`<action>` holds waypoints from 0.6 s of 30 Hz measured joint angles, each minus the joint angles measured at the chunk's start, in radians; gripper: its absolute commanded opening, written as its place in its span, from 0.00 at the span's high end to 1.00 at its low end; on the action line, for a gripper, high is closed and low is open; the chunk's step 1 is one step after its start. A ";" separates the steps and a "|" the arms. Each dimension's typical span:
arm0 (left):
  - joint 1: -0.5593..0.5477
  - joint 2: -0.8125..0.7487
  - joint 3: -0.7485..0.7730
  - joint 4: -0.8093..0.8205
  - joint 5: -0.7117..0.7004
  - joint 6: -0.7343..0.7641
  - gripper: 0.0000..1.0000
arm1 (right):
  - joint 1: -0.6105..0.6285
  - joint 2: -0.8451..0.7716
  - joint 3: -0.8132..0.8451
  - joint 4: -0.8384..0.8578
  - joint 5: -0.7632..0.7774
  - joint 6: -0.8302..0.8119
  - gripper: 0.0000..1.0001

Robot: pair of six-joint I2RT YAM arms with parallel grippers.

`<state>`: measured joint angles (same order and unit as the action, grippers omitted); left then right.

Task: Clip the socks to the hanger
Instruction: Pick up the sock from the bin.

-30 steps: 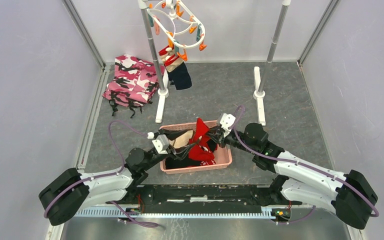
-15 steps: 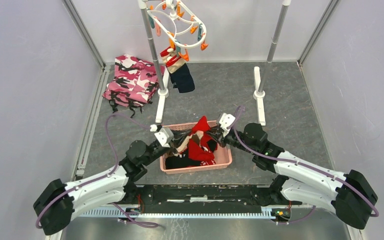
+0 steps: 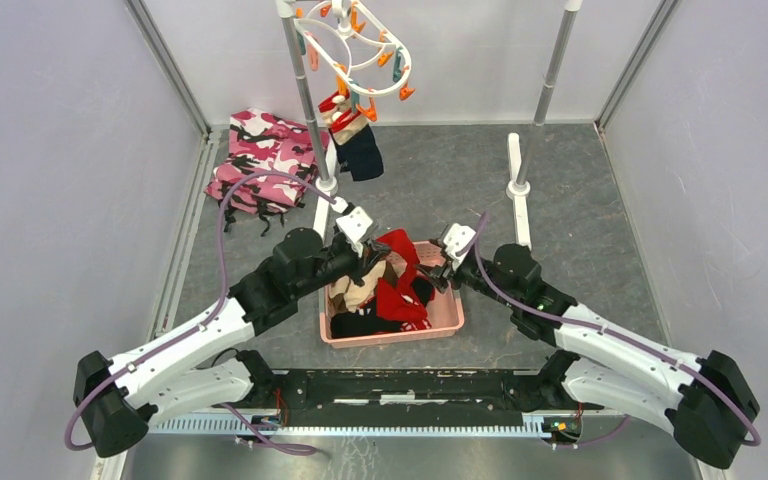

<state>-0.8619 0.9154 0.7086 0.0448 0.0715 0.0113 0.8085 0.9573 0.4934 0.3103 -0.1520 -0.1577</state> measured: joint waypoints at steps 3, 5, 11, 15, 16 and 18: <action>0.000 0.017 0.037 -0.095 0.019 -0.034 0.98 | 0.000 -0.053 0.000 0.003 -0.014 -0.035 0.32; 0.000 0.023 0.057 -0.138 0.030 -0.045 0.98 | -0.001 -0.078 0.000 0.016 -0.042 -0.055 0.32; 0.000 0.069 0.126 -0.215 0.098 -0.046 0.98 | -0.001 -0.031 0.049 0.039 -0.156 -0.097 0.33; 0.000 0.113 0.177 -0.245 0.143 -0.046 0.98 | 0.000 0.048 0.097 0.032 -0.210 -0.126 0.39; 0.000 0.118 0.185 -0.251 0.149 -0.046 0.98 | 0.001 0.060 0.103 0.031 -0.216 -0.130 0.40; 0.000 0.120 0.192 -0.260 0.155 -0.046 0.98 | 0.001 0.086 0.115 0.014 -0.231 -0.139 0.46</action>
<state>-0.8616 1.0351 0.9009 -0.2153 0.2264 -0.0345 0.8097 1.0435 0.6083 0.3248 -0.3828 -0.2970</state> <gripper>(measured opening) 0.027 0.606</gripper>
